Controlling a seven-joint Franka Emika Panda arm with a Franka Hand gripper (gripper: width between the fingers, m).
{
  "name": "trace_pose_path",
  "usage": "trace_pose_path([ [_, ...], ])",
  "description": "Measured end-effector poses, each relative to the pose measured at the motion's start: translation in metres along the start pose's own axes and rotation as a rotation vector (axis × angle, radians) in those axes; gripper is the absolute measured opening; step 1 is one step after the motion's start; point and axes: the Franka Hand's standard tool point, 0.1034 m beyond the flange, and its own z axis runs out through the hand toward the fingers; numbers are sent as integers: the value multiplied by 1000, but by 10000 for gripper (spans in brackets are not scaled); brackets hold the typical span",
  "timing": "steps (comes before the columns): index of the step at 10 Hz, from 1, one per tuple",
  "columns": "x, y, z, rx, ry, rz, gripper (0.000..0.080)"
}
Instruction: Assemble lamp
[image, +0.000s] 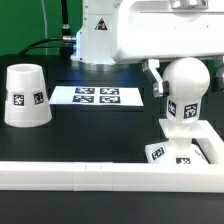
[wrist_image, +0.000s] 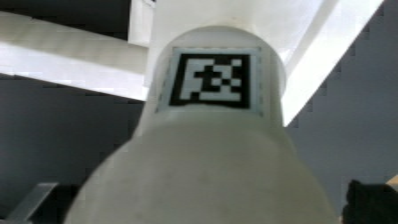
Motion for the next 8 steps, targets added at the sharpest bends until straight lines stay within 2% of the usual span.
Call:
trace_pose_path([
  [4, 2, 1, -11, -2, 7, -1, 699],
  [7, 11, 1, -30, 4, -5, -1, 699],
  [8, 10, 0, -28, 10, -20, 0, 699],
])
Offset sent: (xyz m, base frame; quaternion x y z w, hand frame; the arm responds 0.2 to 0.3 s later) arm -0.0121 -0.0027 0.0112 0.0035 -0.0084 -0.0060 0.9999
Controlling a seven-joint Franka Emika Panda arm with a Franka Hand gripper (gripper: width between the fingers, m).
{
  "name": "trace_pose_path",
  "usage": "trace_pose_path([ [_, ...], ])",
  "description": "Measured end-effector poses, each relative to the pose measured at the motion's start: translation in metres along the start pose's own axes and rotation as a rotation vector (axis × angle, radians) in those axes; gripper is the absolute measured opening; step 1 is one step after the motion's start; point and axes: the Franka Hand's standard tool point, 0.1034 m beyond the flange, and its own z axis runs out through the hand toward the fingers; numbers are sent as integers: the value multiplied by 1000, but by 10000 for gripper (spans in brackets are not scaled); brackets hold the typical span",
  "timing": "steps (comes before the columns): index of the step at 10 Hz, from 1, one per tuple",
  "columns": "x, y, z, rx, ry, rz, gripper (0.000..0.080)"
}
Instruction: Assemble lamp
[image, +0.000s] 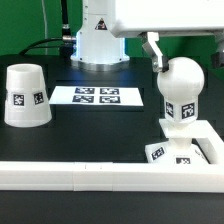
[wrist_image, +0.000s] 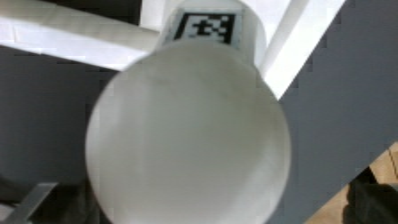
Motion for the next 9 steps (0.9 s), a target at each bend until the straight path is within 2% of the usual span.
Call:
trace_pose_path([
  [2, -1, 0, 1, 1, -3, 0, 699],
  [3, -8, -6, 3, 32, -100, 15, 699],
  [4, -6, -5, 4, 53, -169, 18, 699],
  [7, -7, -6, 6, 103, -367, 11, 699],
  [9, -6, -6, 13, 109, -386, 13, 699],
])
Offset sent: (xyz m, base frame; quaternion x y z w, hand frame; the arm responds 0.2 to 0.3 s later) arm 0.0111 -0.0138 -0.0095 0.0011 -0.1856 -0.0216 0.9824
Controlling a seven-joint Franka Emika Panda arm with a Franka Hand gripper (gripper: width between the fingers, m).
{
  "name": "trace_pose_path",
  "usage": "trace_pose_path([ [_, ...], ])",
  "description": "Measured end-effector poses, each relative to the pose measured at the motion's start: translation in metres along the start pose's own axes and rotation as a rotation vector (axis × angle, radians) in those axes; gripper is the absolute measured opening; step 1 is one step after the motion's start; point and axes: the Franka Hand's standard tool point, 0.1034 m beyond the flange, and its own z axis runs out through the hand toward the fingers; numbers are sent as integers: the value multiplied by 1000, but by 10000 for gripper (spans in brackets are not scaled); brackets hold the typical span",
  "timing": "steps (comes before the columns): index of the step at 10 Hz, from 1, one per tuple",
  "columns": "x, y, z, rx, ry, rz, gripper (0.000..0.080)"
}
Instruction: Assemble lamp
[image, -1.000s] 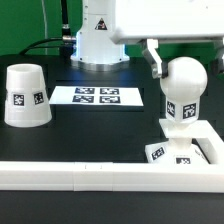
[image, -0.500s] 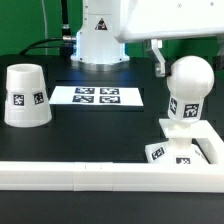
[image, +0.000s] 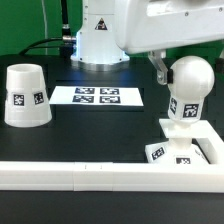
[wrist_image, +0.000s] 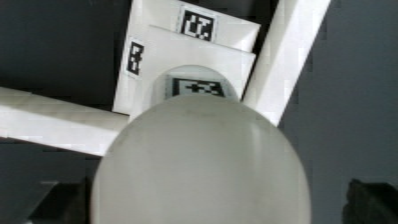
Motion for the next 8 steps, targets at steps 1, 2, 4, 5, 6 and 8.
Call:
trace_pose_path([
  [1, 0, 1, 2, -1, 4, 0, 699],
  [2, 0, 2, 5, -3, 9, -1, 699],
  [4, -1, 6, 8, -5, 6, -4, 699],
  [5, -1, 6, 8, -5, 7, -3, 699],
  [6, -1, 6, 8, -5, 7, -4, 575],
  [8, -1, 6, 8, -5, 7, -4, 576],
])
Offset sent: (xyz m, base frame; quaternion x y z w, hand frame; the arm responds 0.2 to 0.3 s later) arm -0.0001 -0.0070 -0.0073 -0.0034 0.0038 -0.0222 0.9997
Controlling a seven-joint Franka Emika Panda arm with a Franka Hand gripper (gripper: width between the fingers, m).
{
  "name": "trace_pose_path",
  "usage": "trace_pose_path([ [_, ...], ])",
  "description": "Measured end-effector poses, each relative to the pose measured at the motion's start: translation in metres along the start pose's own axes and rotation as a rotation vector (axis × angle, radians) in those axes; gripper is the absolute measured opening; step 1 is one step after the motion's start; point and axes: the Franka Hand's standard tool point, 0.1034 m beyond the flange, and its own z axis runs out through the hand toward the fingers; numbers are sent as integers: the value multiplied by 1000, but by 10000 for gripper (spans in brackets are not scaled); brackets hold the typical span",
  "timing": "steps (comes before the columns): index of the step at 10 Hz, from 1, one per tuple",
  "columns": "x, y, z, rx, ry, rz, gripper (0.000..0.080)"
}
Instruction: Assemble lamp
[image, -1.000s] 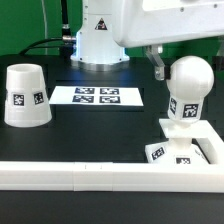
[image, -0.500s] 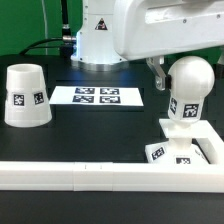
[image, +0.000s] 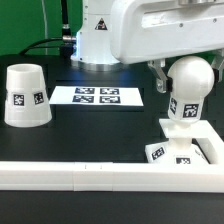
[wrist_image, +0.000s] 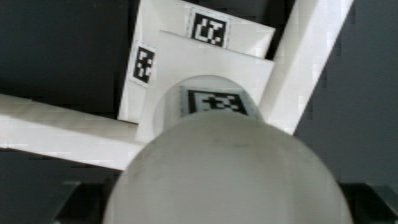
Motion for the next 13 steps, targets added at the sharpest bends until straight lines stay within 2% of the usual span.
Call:
trace_pose_path([
  [3, 0, 0, 0, 1, 0, 32, 576],
  [6, -3, -3, 0, 26, 25, 391, 576],
  [9, -6, -2, 1, 32, 51, 666, 576],
  [13, -6, -2, 1, 61, 42, 1069, 577],
])
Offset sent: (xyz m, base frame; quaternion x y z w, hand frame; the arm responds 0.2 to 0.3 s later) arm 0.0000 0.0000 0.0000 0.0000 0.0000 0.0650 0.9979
